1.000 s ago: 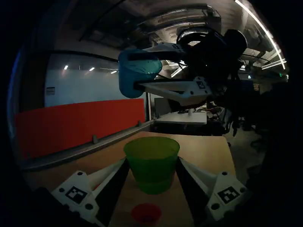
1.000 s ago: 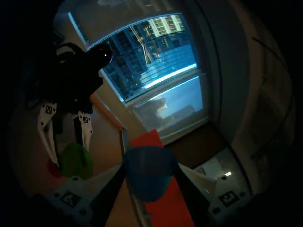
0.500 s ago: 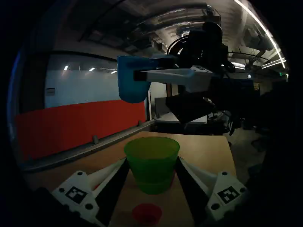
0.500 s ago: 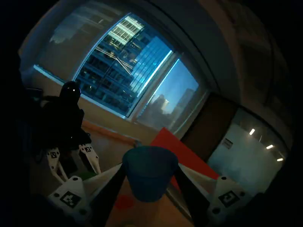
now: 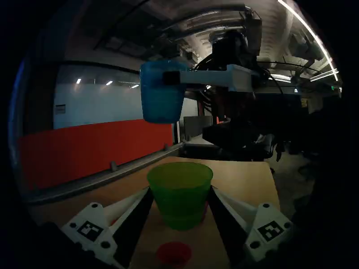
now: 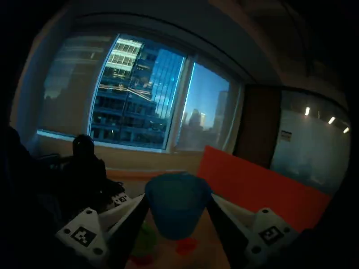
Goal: Pour water
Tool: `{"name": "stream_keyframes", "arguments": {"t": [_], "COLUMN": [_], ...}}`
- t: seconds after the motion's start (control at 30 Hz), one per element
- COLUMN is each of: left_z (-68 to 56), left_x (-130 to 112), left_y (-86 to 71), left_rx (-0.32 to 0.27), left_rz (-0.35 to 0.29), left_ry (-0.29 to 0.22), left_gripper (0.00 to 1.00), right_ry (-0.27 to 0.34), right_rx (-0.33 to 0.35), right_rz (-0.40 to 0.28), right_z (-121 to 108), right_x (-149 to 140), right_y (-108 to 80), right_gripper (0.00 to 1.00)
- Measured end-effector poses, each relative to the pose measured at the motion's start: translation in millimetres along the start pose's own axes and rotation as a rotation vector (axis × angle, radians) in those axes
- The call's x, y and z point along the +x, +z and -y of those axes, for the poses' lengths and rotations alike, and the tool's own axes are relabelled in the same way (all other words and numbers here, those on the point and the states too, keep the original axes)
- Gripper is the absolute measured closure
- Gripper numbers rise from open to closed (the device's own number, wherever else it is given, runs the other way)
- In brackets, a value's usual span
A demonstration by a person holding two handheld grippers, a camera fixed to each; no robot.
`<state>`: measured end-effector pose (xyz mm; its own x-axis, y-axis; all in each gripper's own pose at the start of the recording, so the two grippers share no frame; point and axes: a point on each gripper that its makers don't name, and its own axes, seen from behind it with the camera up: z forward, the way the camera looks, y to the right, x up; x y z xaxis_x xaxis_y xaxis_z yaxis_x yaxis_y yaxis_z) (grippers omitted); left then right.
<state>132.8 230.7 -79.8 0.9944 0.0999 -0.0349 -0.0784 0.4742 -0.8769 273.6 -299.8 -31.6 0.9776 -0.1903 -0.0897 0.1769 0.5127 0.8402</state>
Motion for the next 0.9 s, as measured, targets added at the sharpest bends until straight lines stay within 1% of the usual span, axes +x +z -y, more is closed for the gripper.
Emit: {"name": "stream_keyframes", "arguments": {"t": [0.1,0.4,0.57,0.7,0.9], "left_z": [-0.3,5.6,8.6,13.9,25.8], "left_x": [0.4,-0.4,-0.8,-1.3,1.3], "left_y": [-0.5,-2.0,-5.2,-10.0,-20.4], "left_rx": [0.001,0.016,0.026,0.040,0.071], "left_rz": [-0.001,-0.001,-0.001,0.000,-0.001], "left_ry": [0.001,-0.002,-0.002,-0.001,-0.002], "left_gripper": [0.18,0.18,0.18,0.18,0.18], "right_ry": [0.039,0.021,0.023,0.024,0.024], "right_rx": [0.005,-0.007,-0.013,-0.029,-0.057], "right_rz": [-0.008,0.006,-0.004,-0.004,0.011], "right_z": [-2.0,-2.6,-6.4,-12.7,-24.0], "right_x": [1.0,-5.3,-4.3,-7.2,-16.0], "right_y": [-1.4,-6.2,-11.7,-19.3,-35.4], "right_gripper": [0.11,0.11,0.11,0.11,0.10]}}
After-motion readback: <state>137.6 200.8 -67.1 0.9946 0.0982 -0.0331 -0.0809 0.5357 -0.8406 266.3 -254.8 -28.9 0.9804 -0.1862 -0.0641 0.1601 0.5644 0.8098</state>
